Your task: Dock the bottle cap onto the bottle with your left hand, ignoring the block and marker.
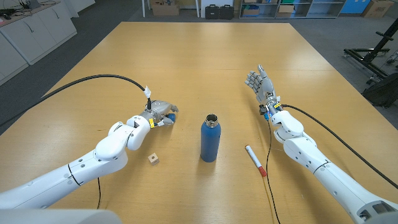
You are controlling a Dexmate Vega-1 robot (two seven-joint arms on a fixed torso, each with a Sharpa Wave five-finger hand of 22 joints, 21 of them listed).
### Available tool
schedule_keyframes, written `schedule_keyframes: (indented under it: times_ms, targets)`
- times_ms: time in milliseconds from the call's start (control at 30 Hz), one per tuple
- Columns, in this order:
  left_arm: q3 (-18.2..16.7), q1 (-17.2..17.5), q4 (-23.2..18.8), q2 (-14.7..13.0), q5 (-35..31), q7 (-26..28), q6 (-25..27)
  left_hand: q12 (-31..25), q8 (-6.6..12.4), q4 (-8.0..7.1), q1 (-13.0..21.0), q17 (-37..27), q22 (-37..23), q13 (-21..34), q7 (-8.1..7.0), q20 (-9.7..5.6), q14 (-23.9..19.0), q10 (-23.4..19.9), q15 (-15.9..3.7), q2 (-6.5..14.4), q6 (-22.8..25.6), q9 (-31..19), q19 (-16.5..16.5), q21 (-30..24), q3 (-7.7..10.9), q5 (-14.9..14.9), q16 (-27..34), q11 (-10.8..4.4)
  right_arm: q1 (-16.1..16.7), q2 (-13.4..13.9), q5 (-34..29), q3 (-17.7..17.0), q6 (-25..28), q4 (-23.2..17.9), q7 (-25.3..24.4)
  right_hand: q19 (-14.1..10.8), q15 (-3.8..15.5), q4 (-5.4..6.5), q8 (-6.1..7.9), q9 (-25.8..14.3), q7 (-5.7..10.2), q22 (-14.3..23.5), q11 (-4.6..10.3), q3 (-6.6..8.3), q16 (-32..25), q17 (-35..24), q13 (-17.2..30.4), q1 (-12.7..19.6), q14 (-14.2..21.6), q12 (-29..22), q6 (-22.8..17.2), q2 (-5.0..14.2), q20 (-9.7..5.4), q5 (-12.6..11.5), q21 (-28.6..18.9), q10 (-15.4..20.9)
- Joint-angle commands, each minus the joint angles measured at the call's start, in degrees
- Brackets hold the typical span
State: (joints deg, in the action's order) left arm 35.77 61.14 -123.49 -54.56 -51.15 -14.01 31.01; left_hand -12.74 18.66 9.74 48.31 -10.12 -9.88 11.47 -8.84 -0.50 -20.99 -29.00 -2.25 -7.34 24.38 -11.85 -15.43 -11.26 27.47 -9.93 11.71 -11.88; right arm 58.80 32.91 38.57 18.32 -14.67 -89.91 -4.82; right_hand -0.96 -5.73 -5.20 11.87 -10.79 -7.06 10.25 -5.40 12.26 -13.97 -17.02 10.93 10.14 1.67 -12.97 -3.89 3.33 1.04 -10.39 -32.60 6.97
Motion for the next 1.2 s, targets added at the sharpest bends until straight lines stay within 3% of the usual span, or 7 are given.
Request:
schedule_keyframes:
  times_ms: [33,667,1200]
  targets:
    - [0.47,-0.17,-0.09,-0.32,-0.33,-0.1,1.04,-0.19,0.3,-0.09,0.44,-0.07,-0.13,0.09,0.08,-0.06,-0.43,-0.63,-9.58,0.13,0.77,-0.16,-0.56,-0.56,0.41,-0.27,0.26,-0.13,0.03,-0.07,-0.06,0.2,0.5,-0.05,-0.24,-0.13,-0.16,-0.28,-0.19,-0.26,-0.76,0.19,-0.31,0.09,0.02,-0.16,0.14,0.1,0.32,0.13,-0.4,0.48,0.4,0.15,0.36,0.56]
    - [0.76,-0.22,0.76,0.08,1.81,1.28,0.37,-0.35,0.77,-0.12,0.92,-0.07,-0.12,0.09,-0.16,0.14,-1.13,-2.03,-9.78,0.59,2.06,-0.14,-1.03,-0.53,0.78,-0.35,0.21,-0.14,-0.07,-0.33,-0.1,0.44,0.49,0.11,-0.25,-0.18,-0.21,-0.31,-0.25,-0.27,-0.58,0.2,-0.27,0.04,0.09,-0.15,0.14,0.12,0.25,0.14,-0.4,0.56,0.51,0.16,0.65,0.62]
    - [0.95,-0.27,0.56,0.04,2.8,2.61,0.79,-1.07,2.52,-0.17,2.43,-0.15,-0.05,0.08,-0.76,-0.53,-3.85,-7.5,-10.18,2.83,7.18,-0.01,-2.67,-0.47,2.4,-0.67,0.3,-0.35,0.1,-0.17,-0.14,0.48,0.63,-0.07,-0.25,-0.22,-0.28,-0.33,-0.32,-0.27,-0.53,0.21,-0.24,-0.01,0.12,-0.15,0.15,0.12,0.26,0.18,-0.29,0.6,0.54,0.18,0.88,0.59]
